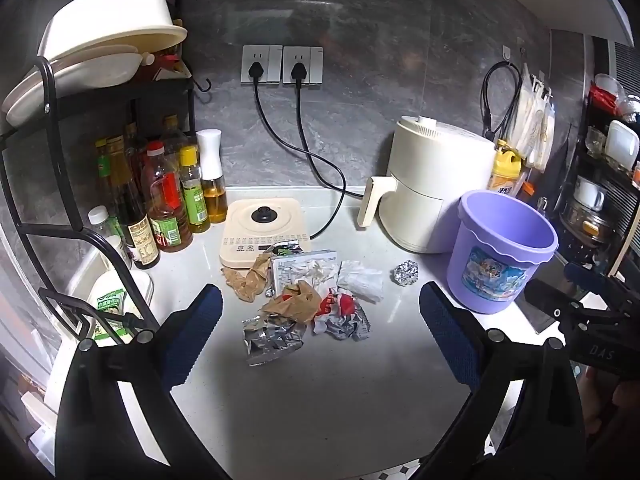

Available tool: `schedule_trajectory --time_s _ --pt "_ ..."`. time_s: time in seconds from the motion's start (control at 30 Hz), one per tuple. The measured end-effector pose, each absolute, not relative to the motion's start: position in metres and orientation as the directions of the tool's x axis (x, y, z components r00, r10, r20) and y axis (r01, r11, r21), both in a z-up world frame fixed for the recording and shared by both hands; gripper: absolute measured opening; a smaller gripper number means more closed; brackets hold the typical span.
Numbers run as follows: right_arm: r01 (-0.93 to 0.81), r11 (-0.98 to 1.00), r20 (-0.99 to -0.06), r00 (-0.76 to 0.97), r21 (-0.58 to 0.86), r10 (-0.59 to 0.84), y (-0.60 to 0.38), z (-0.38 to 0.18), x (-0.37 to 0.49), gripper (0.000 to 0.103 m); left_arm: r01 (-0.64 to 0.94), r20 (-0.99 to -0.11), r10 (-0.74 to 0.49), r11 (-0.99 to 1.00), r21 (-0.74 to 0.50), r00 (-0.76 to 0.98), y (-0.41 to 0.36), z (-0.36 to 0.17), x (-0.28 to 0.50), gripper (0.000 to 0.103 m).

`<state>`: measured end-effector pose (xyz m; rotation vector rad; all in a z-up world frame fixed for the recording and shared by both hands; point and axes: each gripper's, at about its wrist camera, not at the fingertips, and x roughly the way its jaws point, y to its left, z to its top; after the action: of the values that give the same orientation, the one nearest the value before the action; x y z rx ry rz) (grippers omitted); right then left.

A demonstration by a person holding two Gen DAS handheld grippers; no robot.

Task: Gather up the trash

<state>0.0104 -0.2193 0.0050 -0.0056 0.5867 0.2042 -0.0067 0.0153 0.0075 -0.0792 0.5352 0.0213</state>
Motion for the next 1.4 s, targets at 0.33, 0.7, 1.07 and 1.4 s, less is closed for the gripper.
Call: schedule_trajectory --time_s 0.33,0.7,1.07,1.4 --pt "-0.196 0.979 -0.551 0.81 0.063 0.198 -0.215 0.002 0.017 0.095 -0.051 -0.513 0.008 0.996 -0.071 0.858 0.022 0.001 -0.001 0.098" --pt "-0.197 0.979 -0.553 0.81 0.059 0.196 -0.213 0.0 0.02 0.095 -0.062 -0.513 0.014 0.995 -0.077 0.858 0.024 0.004 -0.005 0.098" --pt "-0.214 0.974 -0.551 0.806 0.068 0.216 -0.214 0.0 0.015 0.095 -0.077 -0.511 0.023 0.993 -0.085 0.859 0.025 0.007 -0.013 0.098" --pt "-0.223 0.972 -0.546 0.806 0.076 0.228 -0.214 0.003 0.012 0.095 -0.086 -0.509 0.031 0.993 -0.085 0.86 0.026 0.007 -0.021 0.098"
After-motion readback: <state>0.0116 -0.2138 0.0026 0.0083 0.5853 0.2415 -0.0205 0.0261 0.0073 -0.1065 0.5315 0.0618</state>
